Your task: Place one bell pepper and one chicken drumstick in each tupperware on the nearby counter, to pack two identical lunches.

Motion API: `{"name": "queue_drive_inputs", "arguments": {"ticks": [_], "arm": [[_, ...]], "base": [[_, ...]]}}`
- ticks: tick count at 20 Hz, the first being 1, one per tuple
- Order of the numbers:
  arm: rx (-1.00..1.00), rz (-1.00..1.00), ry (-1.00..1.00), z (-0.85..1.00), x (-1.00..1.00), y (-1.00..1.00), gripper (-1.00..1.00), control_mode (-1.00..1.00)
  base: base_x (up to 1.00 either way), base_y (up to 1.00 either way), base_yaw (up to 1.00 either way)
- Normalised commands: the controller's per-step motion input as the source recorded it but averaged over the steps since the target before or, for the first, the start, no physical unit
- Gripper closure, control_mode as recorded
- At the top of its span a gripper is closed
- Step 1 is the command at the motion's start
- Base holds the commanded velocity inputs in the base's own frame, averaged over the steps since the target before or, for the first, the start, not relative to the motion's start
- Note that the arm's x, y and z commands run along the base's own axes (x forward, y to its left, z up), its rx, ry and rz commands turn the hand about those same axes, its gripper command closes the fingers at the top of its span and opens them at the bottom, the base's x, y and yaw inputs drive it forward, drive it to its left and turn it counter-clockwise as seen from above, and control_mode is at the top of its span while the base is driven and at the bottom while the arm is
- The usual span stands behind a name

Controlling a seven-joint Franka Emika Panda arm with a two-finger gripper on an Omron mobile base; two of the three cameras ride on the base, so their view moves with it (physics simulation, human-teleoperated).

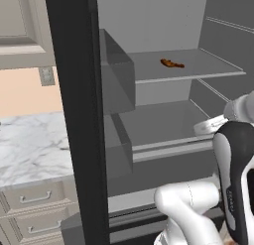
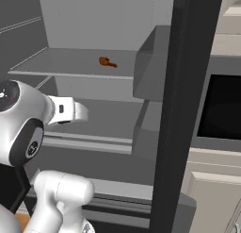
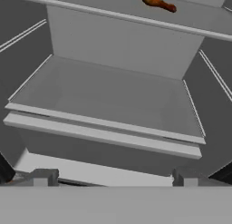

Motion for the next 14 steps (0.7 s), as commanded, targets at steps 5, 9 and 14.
{"name": "queue_drive_inputs", "arguments": {"ticks": [5, 9, 14], "arm": [[0.0, -0.01, -0.02, 0.43, 0.54, 0.0, -1.0, -1.0], [0.04, 0.0, 0.0, 0.35, 0.59, 0.0, -1.0, -1.0], [0.04, 0.0, -0.07, 0.36, 0.43, 0.0, -1.0, -1.0]], "base": [[0.0, 0.0, 0.0], [0.0, 0.0, 0.0], [0.0, 0.0, 0.0]]}}
